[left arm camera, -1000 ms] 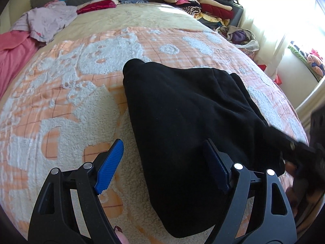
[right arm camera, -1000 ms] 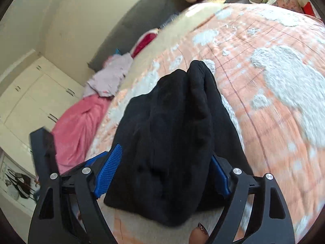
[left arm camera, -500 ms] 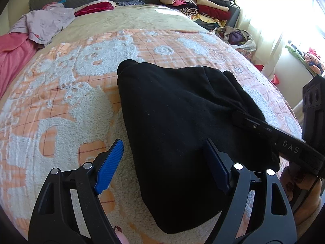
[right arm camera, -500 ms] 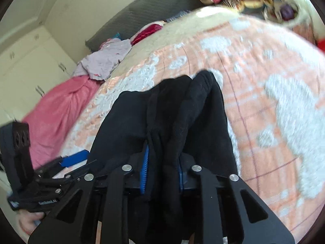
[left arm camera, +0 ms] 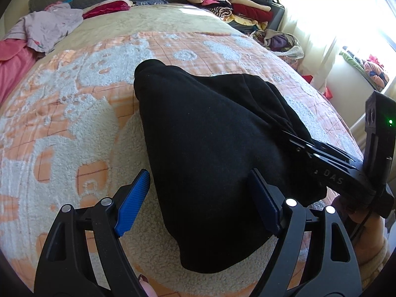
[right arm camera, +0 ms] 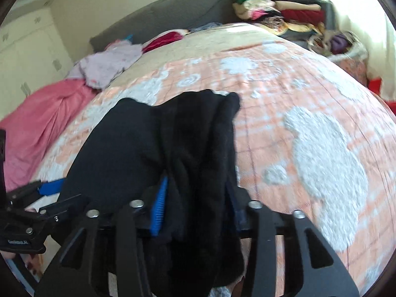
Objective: Fold small clothes
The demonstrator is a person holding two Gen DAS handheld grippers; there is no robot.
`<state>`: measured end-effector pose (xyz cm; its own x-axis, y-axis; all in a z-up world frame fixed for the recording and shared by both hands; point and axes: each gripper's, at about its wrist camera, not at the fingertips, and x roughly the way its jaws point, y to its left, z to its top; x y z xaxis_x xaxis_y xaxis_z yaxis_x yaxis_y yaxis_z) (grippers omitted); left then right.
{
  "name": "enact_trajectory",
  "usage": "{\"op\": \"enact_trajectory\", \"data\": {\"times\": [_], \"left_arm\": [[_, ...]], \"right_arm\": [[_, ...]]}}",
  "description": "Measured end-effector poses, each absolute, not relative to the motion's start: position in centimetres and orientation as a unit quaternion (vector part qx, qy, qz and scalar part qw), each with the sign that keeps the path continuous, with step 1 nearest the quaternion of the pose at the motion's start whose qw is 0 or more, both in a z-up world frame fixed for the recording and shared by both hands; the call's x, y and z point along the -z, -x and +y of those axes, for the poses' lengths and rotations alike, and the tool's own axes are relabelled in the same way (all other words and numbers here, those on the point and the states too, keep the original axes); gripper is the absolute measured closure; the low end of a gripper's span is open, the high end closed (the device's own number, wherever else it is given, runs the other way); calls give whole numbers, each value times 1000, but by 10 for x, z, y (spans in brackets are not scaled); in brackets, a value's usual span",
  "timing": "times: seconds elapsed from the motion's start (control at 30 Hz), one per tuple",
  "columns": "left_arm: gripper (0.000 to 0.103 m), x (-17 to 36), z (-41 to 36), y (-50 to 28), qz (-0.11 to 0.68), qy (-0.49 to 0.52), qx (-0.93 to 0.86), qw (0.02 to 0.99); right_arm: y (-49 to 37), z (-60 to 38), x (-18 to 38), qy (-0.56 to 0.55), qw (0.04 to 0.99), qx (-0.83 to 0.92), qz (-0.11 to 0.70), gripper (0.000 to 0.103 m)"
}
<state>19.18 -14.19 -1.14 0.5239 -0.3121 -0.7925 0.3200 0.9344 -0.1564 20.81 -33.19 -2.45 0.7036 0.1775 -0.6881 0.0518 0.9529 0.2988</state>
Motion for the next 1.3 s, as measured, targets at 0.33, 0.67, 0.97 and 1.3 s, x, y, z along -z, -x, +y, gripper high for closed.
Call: {"op": "enact_trajectory", "data": {"times": [0.33, 0.67, 0.97, 1.3], "left_arm": [[30, 8, -136, -187, 448, -2, 178, 876], [16, -9, -131, -166, 422, 3, 197, 885], [10, -34, -122, -131, 378, -5, 207, 902], [10, -55, -96, -101, 342, 4, 207, 917]], "right_arm": [[-165, -329, -3, -120, 931, 1, 345, 33], [-108, -335, -41, -144, 948, 13, 283, 7], [-64, -318, -72, -118, 965, 13, 236, 5], [-33, -293, -82, -90, 971, 15, 219, 5]]}}
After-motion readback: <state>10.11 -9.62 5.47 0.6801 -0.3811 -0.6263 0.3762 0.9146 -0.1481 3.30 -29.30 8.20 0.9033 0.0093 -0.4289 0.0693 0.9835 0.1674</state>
